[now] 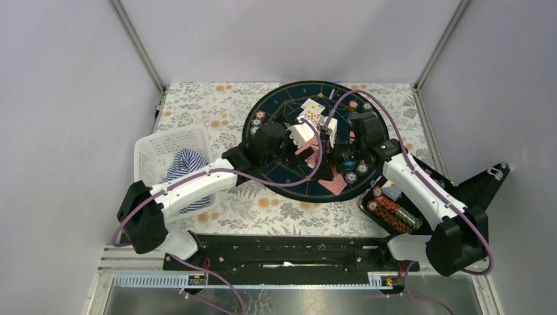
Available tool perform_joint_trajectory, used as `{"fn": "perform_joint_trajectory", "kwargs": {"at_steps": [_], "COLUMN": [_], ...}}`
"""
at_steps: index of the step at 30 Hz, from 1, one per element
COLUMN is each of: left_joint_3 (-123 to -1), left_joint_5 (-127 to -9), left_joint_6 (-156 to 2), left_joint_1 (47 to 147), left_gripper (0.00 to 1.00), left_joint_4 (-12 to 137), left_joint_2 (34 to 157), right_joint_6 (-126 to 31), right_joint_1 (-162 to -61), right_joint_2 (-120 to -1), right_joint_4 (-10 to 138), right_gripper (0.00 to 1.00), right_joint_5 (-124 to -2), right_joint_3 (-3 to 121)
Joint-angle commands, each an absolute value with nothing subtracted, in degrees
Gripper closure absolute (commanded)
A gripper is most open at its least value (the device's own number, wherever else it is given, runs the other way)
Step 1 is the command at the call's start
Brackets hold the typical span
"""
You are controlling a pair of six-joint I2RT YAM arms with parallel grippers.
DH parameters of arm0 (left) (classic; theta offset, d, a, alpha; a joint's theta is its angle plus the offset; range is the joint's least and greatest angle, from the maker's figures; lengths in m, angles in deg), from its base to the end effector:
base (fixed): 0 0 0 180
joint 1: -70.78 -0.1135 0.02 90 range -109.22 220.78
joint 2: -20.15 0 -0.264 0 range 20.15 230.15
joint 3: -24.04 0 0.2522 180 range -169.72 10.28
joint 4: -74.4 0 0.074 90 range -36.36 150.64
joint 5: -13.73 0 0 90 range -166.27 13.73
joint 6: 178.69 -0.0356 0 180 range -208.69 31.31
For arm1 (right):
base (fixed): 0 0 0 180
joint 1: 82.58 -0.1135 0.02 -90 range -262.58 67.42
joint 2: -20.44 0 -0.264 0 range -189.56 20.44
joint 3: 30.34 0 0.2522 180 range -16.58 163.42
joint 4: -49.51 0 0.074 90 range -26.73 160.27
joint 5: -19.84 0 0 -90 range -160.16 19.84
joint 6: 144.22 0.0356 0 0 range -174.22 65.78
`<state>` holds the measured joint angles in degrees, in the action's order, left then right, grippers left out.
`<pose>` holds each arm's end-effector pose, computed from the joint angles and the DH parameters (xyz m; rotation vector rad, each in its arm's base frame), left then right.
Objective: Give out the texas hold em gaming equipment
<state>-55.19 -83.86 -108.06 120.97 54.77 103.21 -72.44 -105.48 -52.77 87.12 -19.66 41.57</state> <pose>0.2213 -0.2582 0.3152 1.0592 1.6763 -0.2187 0.2390 0.1308 0.2998 -1.1749 1.7912 1.0255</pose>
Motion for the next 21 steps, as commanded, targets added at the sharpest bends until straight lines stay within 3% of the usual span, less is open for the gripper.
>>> {"fn": "perform_joint_trajectory", "kwargs": {"at_steps": [1, 12, 21], "left_joint_3": [-54.49, -55.11, -53.84], "left_joint_5": [-83.53, -85.54, -66.94], "left_joint_6": [-109.78, -110.09, -93.02], "left_joint_1": [123.8, 125.87, 117.63], "left_gripper": [0.01, 0.01, 0.01], "left_joint_4": [57.81, 57.7, 48.69], "left_joint_2": [102.36, 103.06, 93.42], "right_joint_6": [-72.4, -70.93, -75.39], "right_joint_1": [-105.9, -105.87, -105.86], "right_joint_2": [-51.31, -52.27, -50.89], "right_joint_4": [84.33, 83.15, 85.4], "right_gripper": [1.0, 1.0, 1.0], "right_joint_5": [-17.14, -15.59, -20.66], "right_joint_3": [42.72, 43.14, 42.05]}}
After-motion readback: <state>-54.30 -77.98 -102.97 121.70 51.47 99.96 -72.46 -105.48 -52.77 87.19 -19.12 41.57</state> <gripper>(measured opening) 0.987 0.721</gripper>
